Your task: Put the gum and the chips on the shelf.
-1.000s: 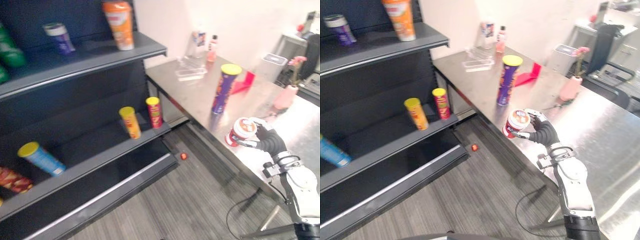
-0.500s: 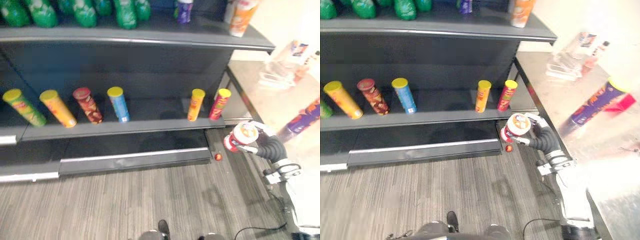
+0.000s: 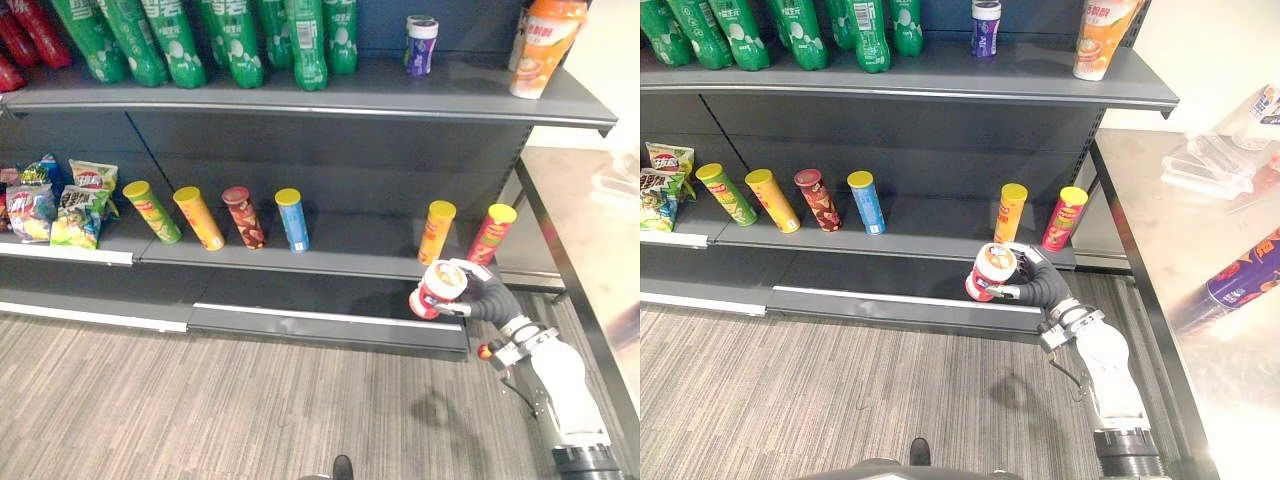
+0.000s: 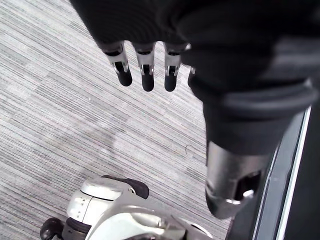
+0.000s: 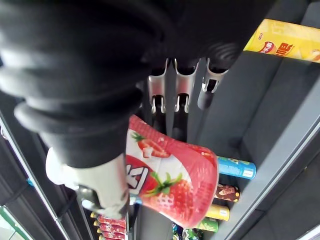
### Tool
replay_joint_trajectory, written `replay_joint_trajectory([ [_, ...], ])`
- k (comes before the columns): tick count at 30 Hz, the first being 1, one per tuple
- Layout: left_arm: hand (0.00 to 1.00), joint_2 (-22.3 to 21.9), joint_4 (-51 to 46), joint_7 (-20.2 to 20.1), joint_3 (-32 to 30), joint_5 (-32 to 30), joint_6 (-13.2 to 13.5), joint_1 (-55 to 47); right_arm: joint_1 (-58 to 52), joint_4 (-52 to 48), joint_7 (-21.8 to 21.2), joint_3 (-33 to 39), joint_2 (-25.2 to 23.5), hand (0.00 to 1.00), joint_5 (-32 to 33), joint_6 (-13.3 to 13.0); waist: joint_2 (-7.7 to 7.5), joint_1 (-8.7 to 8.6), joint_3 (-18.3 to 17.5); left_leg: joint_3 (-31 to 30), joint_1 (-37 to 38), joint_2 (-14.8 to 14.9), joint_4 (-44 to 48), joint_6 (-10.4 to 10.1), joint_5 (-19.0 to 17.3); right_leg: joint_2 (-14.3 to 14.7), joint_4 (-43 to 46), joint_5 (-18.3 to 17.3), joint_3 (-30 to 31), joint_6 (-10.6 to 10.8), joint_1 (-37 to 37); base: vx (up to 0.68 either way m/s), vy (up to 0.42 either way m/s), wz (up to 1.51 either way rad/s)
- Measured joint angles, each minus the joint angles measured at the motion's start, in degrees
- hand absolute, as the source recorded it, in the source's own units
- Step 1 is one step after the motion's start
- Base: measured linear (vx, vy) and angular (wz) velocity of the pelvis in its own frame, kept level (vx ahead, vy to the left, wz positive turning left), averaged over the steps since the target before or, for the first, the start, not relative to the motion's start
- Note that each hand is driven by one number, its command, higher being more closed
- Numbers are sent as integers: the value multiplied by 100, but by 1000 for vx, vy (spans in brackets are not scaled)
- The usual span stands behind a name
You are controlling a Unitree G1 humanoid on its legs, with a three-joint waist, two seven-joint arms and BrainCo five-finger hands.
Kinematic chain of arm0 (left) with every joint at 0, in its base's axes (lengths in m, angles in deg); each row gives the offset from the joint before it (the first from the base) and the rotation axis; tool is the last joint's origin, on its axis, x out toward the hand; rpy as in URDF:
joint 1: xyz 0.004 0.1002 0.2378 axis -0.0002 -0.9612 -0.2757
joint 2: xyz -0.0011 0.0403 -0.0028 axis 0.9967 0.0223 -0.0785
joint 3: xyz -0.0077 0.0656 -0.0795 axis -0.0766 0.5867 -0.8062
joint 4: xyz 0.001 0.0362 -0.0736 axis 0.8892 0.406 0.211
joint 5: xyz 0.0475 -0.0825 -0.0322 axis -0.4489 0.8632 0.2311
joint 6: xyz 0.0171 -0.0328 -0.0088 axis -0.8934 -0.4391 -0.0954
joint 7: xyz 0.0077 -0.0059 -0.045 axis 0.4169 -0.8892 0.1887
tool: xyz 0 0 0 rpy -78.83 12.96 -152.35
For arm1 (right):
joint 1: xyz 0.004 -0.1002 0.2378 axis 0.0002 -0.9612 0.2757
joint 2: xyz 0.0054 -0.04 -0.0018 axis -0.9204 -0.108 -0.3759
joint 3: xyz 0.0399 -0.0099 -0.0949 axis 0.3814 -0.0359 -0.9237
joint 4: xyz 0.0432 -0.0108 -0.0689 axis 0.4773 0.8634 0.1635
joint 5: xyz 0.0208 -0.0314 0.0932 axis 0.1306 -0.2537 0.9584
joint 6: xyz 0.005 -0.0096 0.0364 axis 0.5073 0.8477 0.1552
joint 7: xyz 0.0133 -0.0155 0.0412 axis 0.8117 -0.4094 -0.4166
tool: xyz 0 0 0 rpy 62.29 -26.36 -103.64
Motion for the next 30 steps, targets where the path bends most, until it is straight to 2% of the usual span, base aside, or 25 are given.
replay_joint_trajectory([
  [5,0,-2,-2,0,0,0,-11,11,5,24,3,5,0,100,0,0,9,-18,9,86,4,13,0,-14,-14,6,3,1,90,-1,-25,0,0,-6],
  [8,0,14,-2,2,2,-1,-35,44,16,277,41,48,0,100,-1,11,8,-131,12,192,6,23,0,-23,-40,1,15,3,143,0,-28,0,-5,-13],
  [12,0,47,-2,0,15,-6,-74,101,12,596,268,239,4,100,-4,157,12,-256,20,318,8,30,-1,-31,-138,-22,15,4,172,3,-31,1,1,-11],
  [14,0,66,-8,-1,16,-15,-76,206,12,700,421,384,27,100,-15,186,-31,-305,45,743,10,80,0,18,-234,-71,24,4,149,6,-32,42,17,1],
  [16,0,67,-61,-1,23,-16,-75,266,13,726,554,470,28,100,-24,200,-28,-303,43,808,24,64,0,-9,-227,-104,55,4,128,8,-33,59,29,2],
  [17,0,74,-112,0,24,-21,-76,285,12,730,633,488,28,100,-26,206,21,-310,14,740,44,48,1,2,-195,-127,123,0,87,11,-33,68,25,8],
  [21,0,134,-221,0,67,-31,-88,272,82,732,681,529,26,100,-83,211,-68,-289,30,675,135,33,3,5,-168,-169,278,-2,-85,10,10,63,-1,21],
  [27,0,151,-229,10,125,-151,-181,208,278,737,677,525,23,100,-238,203,-75,-288,27,537,199,24,2,-50,-148,-181,320,-21,-239,10,100,-11,-42,9],
  [30,0,180,-256,27,129,-184,-195,209,273,763,681,503,18,100,-245,199,-126,-282,77,470,140,-27,1,-63,-125,-243,410,-275,-388,48,62,-74,-69,10],
])
